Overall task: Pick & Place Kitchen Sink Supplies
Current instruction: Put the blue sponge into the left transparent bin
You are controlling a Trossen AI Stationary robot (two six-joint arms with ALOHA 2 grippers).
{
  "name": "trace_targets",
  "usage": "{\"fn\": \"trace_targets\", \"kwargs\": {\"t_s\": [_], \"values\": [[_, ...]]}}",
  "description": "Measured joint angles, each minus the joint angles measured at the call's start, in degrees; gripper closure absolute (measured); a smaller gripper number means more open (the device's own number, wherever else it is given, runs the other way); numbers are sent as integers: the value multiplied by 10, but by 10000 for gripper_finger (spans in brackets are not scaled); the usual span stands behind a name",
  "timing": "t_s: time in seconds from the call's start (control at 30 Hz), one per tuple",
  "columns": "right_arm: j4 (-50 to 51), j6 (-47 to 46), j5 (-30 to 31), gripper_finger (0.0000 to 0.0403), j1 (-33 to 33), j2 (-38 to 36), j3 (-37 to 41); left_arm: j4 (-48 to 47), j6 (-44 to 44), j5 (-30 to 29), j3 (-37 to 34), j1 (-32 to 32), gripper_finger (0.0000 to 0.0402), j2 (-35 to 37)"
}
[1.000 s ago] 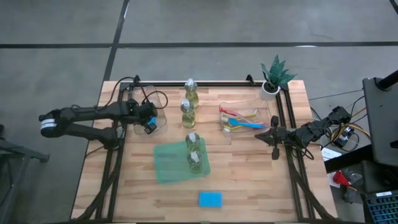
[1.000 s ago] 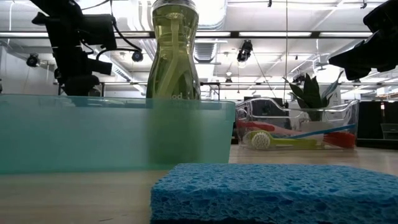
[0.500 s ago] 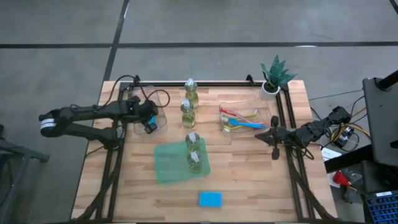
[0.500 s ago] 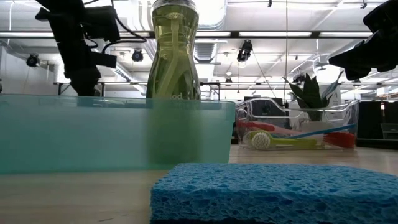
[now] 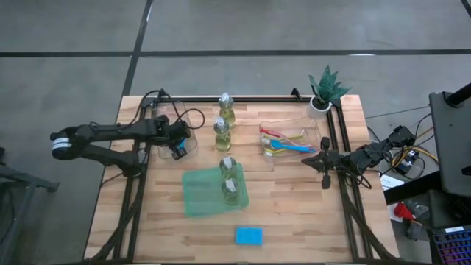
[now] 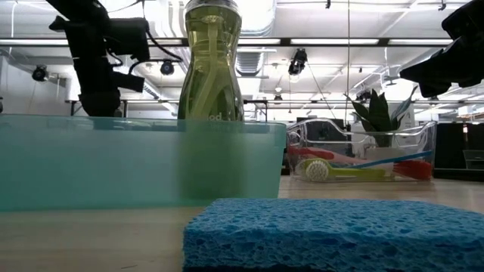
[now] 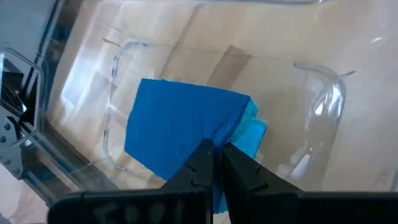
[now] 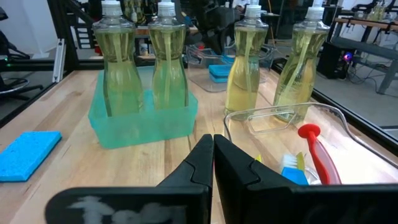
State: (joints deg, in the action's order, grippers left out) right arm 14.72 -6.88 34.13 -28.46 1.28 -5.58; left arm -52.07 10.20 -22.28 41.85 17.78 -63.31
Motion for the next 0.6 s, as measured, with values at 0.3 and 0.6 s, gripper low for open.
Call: {"fn": "trace_targets", "kwargs": {"t_s": [0.3,0.6], "values": [[0,0,0,394,0,0,0,-23,23,8,8,0,354,-39],[0,0,0,394,0,0,0,-40,44,40,17,0,302,-23]]}}
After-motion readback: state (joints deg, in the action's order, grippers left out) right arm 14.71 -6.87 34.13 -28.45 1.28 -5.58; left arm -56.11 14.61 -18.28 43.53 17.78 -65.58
